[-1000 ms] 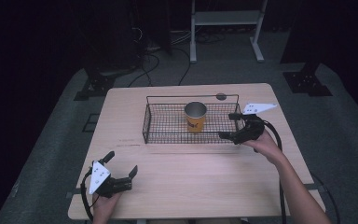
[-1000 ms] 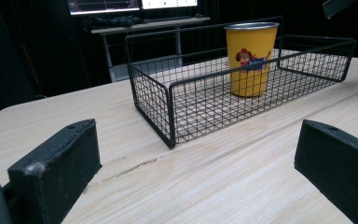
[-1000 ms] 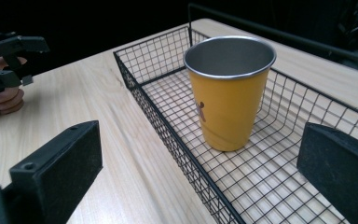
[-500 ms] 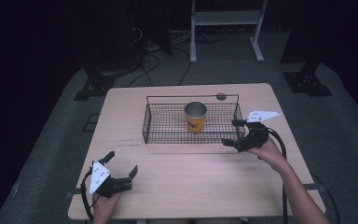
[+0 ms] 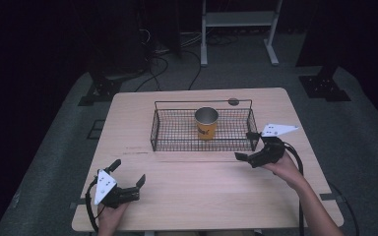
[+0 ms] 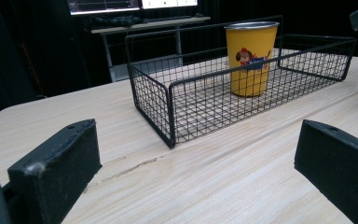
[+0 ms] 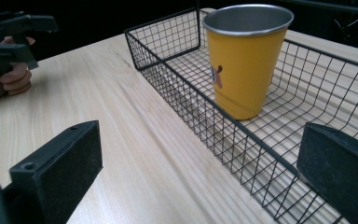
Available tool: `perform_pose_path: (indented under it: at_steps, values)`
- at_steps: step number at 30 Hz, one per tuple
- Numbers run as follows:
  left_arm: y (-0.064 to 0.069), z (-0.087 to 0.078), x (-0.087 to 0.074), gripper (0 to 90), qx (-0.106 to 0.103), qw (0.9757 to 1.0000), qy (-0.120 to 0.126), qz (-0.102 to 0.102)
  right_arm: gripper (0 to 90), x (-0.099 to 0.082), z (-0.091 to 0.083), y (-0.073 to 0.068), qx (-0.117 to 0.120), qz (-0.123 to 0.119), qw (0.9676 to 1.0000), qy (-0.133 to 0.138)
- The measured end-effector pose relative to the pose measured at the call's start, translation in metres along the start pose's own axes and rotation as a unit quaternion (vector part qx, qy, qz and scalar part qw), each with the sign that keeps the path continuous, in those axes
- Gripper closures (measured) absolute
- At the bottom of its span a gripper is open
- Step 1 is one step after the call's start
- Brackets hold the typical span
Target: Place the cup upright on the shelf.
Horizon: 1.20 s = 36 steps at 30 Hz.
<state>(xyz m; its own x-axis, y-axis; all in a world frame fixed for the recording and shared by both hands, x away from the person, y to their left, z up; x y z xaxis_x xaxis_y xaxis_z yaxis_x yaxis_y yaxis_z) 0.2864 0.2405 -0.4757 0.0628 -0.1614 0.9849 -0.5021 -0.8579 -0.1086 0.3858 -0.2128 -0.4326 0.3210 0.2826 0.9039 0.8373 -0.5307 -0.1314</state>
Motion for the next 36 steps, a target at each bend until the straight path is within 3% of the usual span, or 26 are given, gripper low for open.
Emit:
perform_pose_path:
  at_steps: [15,36]
  values:
    - [0.000,0.000,0.000,0.0,0.000,1.0000,0.000,0.000,0.0,-0.013,-0.008,-0.012,-0.009,-0.002,1.0000,0.000]
    - [0.000,0.001,0.000,0.0,0.002,1.0000,-0.001,-0.003,0.0,-0.041,-0.023,-0.022,-0.027,0.024,0.9993,0.008]
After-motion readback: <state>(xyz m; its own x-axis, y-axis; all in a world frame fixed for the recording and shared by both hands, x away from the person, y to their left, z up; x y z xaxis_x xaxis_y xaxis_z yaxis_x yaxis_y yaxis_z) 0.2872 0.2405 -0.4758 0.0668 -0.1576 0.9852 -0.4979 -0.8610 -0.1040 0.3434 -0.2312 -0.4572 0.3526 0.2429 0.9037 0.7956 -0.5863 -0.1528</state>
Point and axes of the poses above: each handheld gripper's, and its own axes: z roughly forward along the jaws, x roughly out of its top, y roughly to its right, the point moved 3 cm from there along z, roughly forward along the jaws
